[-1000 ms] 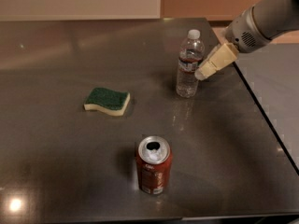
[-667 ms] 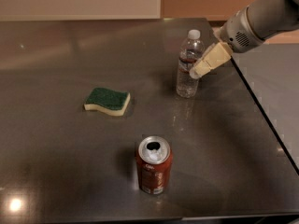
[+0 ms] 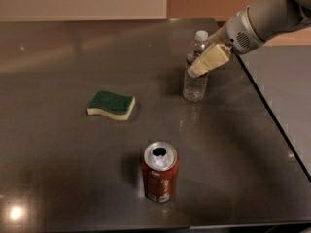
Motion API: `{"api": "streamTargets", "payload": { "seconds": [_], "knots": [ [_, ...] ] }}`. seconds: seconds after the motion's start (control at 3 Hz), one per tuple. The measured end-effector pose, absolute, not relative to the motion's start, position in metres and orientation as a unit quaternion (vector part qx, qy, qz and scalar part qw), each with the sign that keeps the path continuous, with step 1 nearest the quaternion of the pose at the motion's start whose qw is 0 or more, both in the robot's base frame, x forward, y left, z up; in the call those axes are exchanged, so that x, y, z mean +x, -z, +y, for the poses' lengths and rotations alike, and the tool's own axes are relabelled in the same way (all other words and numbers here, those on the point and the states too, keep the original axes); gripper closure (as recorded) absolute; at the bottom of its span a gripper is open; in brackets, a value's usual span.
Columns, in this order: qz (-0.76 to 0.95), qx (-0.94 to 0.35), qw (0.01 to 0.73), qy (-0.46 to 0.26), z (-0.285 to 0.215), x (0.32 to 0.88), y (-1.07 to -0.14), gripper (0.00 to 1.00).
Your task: Pick water bottle
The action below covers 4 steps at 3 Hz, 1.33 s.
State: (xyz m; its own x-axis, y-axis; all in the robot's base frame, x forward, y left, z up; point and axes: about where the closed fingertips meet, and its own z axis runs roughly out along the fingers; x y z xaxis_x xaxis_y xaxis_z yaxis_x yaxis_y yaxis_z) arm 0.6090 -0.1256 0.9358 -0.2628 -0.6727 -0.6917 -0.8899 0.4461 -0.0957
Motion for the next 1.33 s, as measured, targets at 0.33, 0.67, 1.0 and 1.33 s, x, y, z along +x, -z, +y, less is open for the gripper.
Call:
{"api": "streamTargets", "payload": {
  "seconds": [0.33, 0.67, 1.0, 1.33],
  "knots": [
    [0.774, -0.507, 0.341, -0.165, -0.122, 0.607, -0.938, 0.47],
    [0.764, -0.515, 0.350, -0.172, -0.117, 0.600, -0.954, 0.70],
    [0.746, -0.531, 0.362, -0.173, -0.112, 0.589, -0.984, 0.93],
    [0.724, -0.555, 0.373, -0.170, -0.105, 0.576, -1.023, 1.00]
  ]
}}
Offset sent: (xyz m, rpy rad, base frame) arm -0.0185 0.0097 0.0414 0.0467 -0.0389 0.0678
